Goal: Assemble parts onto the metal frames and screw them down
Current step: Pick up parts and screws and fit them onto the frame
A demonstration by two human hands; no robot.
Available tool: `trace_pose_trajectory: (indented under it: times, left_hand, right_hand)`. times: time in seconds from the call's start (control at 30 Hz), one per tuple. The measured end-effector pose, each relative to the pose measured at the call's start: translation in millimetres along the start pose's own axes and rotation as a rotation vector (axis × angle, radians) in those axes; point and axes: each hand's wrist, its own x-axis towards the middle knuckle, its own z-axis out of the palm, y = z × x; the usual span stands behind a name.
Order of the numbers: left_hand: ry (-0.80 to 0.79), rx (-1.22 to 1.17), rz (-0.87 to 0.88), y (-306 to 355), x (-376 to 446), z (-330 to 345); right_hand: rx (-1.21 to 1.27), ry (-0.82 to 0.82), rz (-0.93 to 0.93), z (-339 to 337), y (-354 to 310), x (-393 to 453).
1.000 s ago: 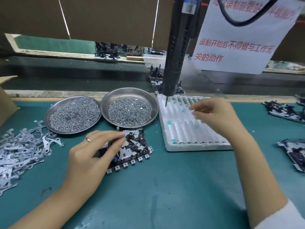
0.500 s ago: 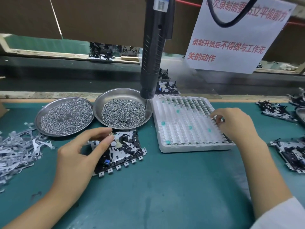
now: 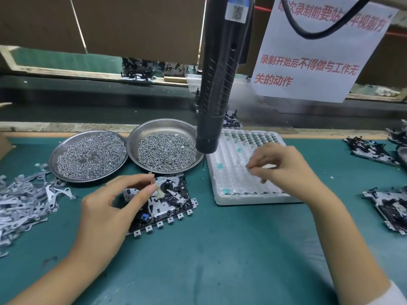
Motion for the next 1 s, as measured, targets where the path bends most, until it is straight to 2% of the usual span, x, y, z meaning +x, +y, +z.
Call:
trace_pose_trajectory:
  times: [0.1, 0.17, 0.3, 0.43, 0.7, 1.0]
  left_hand:
    - [-0.019, 0.024, 0.031, 1.1, -0.3, 0.6]
    - [-0.039, 0.06, 0.081, 1.8, -0.9, 1.2]
    - [-0.094, 0.12, 0.183, 0.7, -1.7, 1.8]
    - [-0.124, 0.134, 0.263, 0.4, -2.2, 3.2]
    - [-0.14, 0.103, 0.204, -2.8, -2.9, 2.8]
    - [-0.187, 0.117, 0.269, -3.8, -0.8, 3.2]
  right_hand:
    - [0.199, -0.27, 0.013, 28.9, -12.0, -5.9]
    - [0.281, -0.312, 0.002, 51.0, -16.8, -9.7]
    - [0.502, -0.266, 0.004, 88.8, -24.2, -16.4]
    - [0.619, -0.242, 0.008, 101.1, -28.5, -21.0]
    - [0.631, -0.174, -0.049, 108.4, -30.7, -24.0]
    - [0.614, -0.154, -0.066, 112.9, -27.7, -24.9]
